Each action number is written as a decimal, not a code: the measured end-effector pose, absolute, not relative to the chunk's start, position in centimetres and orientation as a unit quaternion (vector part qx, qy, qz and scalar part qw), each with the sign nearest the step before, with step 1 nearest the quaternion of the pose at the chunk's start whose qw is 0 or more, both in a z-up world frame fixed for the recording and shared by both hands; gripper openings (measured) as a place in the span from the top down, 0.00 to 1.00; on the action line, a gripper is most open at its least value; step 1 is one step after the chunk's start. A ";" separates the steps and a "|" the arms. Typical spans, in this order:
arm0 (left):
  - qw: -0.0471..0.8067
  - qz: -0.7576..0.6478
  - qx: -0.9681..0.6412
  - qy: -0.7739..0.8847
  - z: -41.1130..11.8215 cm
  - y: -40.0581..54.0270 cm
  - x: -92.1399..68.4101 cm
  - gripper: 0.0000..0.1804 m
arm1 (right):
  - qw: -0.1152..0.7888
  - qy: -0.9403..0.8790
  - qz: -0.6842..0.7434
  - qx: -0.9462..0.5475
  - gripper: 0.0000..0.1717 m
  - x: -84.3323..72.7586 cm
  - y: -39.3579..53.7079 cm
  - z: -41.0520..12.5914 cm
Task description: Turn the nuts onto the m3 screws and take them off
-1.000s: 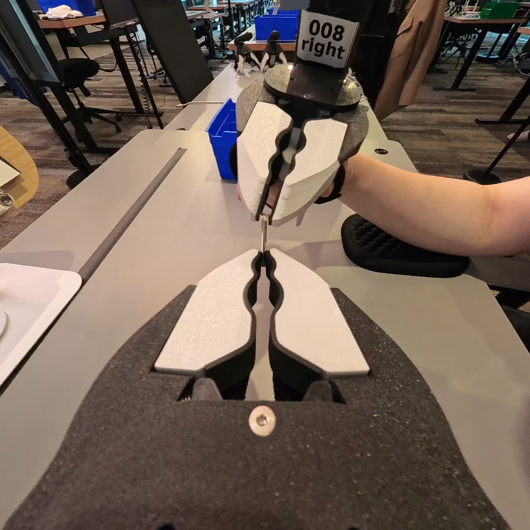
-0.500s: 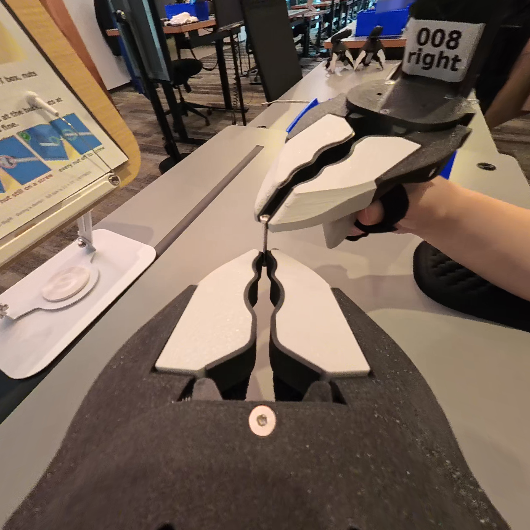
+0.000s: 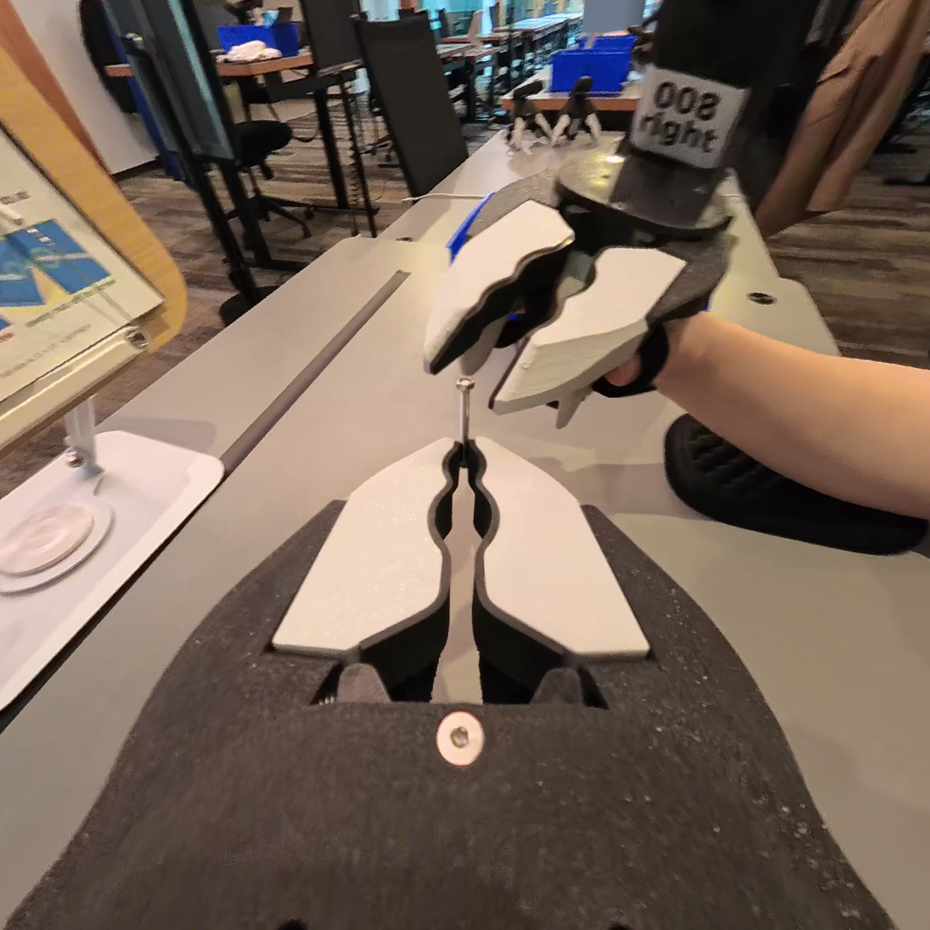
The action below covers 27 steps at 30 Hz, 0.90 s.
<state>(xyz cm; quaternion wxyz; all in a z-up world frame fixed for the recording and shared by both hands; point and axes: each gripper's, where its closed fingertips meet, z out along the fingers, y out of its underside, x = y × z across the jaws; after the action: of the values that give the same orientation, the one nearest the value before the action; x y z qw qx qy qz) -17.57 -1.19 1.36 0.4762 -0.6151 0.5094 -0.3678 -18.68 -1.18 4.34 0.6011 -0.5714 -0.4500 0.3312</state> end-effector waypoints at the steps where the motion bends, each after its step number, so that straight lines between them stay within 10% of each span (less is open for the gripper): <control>1: 0.472 -0.373 -0.610 0.516 1.4 -1.5 -17.5 0.99 | 0.598 -0.455 0.349 -0.559 0.88 -18.7 -1.7 4.6; 27: 0.468 -0.369 -0.591 0.544 1.7 -2.9 -16.8 0.99 | 0.580 -0.472 0.389 -0.538 0.97 -18.3 -2.9 4.8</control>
<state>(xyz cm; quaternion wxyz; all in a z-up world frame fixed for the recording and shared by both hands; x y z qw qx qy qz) -16.80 -2.93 1.69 0.4685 -0.5908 0.5435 -0.3689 -18.34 -2.87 4.77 0.5795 -0.5384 -0.4725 0.3886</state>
